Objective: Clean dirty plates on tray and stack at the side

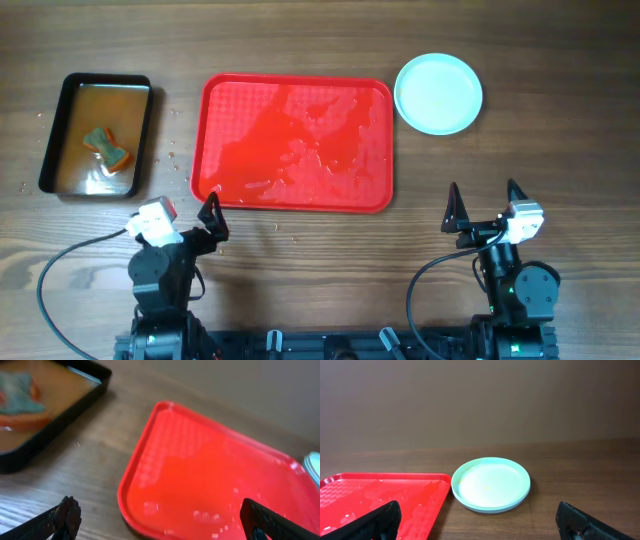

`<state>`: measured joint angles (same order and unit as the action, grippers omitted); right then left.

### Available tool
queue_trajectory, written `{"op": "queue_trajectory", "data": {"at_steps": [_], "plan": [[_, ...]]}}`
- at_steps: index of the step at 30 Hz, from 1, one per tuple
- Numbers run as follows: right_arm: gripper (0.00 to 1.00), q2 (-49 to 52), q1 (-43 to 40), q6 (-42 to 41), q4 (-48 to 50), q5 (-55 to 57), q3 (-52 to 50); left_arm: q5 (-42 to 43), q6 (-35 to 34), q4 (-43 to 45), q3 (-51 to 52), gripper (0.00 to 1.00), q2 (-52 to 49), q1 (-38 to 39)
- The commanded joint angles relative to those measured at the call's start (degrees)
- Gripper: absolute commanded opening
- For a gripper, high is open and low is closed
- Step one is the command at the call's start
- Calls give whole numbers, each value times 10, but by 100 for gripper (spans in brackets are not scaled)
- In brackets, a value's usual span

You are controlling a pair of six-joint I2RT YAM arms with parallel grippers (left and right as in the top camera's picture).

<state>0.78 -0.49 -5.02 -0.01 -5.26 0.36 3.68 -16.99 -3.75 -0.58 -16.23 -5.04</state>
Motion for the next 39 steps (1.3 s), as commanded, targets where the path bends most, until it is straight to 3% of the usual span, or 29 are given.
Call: {"op": "queue_trajectory", "data": {"at_steps": [1,8,14,24,39], "plan": [[100,-3,-3,5,1,8,-1,-65,1,-3,3,100,34,27],[100,-3,-3,5,1,8,-1,-45,5,-6,3,100,62,31],[100,-3,-3,5,1,8,-1,-20,111,-8,2,100,161,33],[100,-3,-3,5,1,8,-1,-21,228,-8,2,100,161,71],[100,-3,-3,5,2,8,-1,-24,228,-7,3,100,160,71]]}}
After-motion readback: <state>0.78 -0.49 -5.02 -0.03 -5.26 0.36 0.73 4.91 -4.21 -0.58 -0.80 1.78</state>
